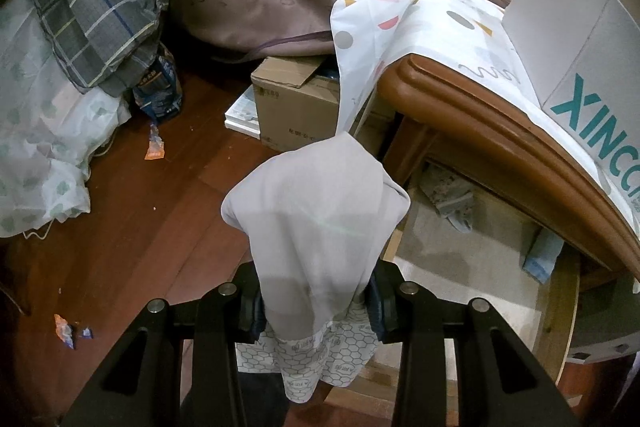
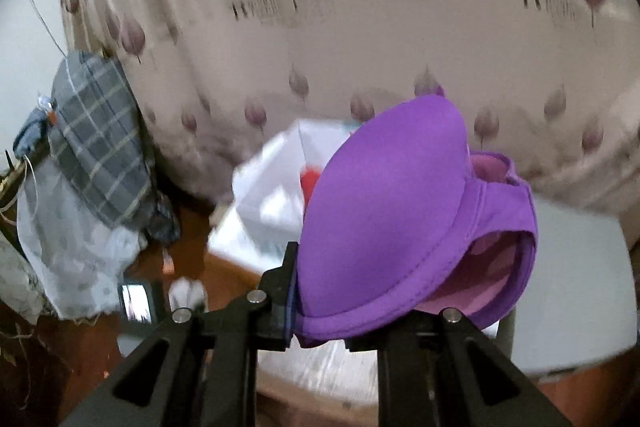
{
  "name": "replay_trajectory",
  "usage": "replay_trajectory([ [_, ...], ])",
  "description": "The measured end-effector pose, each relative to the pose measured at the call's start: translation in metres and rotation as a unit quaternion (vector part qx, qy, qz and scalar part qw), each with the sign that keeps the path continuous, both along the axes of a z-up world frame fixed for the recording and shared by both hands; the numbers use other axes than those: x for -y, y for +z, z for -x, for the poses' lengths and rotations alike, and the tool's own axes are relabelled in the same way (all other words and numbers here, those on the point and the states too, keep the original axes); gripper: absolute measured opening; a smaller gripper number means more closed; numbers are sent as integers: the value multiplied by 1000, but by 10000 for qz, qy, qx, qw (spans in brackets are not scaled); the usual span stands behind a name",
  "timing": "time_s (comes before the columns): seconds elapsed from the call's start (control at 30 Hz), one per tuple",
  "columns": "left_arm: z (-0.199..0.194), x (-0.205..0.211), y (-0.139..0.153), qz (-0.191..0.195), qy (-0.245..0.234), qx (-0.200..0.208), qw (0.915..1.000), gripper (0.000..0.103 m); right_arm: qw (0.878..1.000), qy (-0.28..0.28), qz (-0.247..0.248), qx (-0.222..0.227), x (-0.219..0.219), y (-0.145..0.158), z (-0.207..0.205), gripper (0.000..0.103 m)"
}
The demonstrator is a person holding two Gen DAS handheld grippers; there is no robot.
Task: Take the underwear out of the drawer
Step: 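Carry the purple bra into the shoe box and open the right gripper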
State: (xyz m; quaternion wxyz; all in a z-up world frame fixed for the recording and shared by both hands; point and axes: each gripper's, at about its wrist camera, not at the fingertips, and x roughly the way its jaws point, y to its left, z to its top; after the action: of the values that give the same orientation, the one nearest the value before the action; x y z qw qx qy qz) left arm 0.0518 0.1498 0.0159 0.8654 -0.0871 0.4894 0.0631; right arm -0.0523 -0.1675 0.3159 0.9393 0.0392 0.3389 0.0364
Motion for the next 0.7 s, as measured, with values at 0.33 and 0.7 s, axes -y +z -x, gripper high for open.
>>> replay_trajectory([
  [0.33, 3, -3, 4, -50, 24, 74, 10000, 36, 9983, -283, 195, 466, -2, 49, -102, 16],
  [0.7, 4, -6, 7, -67, -3, 117, 9999, 36, 9979, -536, 67, -352, 16, -63, -174, 16],
])
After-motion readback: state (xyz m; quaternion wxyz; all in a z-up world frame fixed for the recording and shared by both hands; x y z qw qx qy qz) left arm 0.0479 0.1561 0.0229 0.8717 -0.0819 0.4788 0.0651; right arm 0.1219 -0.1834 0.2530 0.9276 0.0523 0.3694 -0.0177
